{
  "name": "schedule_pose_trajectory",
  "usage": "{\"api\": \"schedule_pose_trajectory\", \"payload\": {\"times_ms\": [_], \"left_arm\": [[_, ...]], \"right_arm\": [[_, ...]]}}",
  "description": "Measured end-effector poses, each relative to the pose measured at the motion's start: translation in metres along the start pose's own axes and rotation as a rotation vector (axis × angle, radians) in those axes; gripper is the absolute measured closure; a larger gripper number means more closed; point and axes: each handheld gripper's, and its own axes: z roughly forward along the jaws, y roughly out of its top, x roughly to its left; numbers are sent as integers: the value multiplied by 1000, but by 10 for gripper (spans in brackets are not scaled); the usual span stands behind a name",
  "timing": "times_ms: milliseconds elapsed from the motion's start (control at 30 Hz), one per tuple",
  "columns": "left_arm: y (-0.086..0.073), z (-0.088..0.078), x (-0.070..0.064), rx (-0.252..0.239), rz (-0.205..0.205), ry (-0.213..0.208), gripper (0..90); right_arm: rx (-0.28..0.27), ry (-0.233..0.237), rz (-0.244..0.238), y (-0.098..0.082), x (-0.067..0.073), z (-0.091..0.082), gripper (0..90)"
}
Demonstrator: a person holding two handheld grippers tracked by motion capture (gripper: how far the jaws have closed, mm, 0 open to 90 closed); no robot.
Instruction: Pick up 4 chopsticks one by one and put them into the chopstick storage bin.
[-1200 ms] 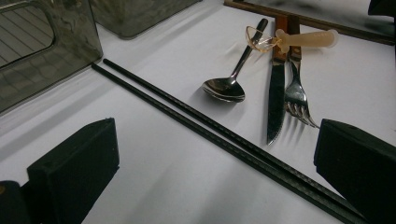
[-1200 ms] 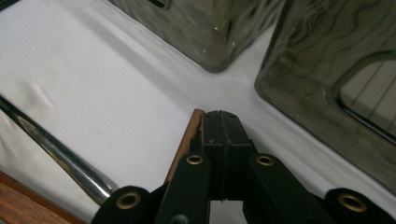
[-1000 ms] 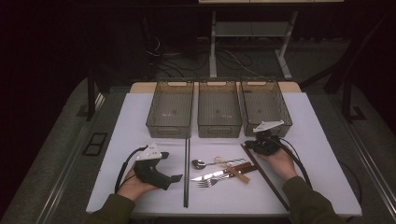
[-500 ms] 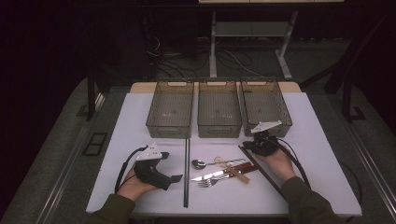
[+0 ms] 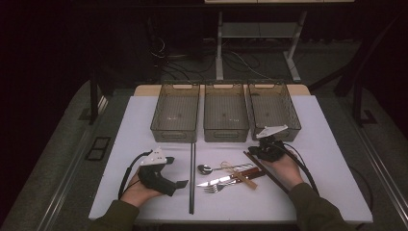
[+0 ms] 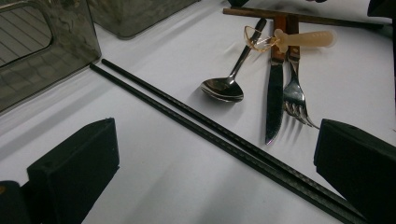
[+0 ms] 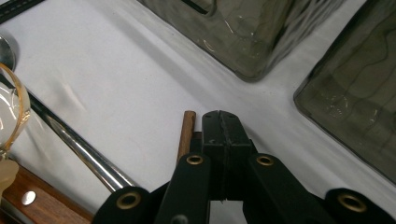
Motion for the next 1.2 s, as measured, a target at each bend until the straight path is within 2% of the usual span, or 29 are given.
{"api": "schedule_pose_trajectory", "payload": {"times_ms": [767, 967, 1200], "left_arm": [[0, 0, 0, 1, 2, -5, 0], [0, 0, 0, 0, 2, -5, 0], [0, 0, 0, 1, 3, -5, 0]], "right_arm": [[0, 31, -25, 3, 11, 3, 899], [1, 33, -22, 3, 10, 3, 898], [-33, 28, -7, 4, 4, -4, 870]]}}
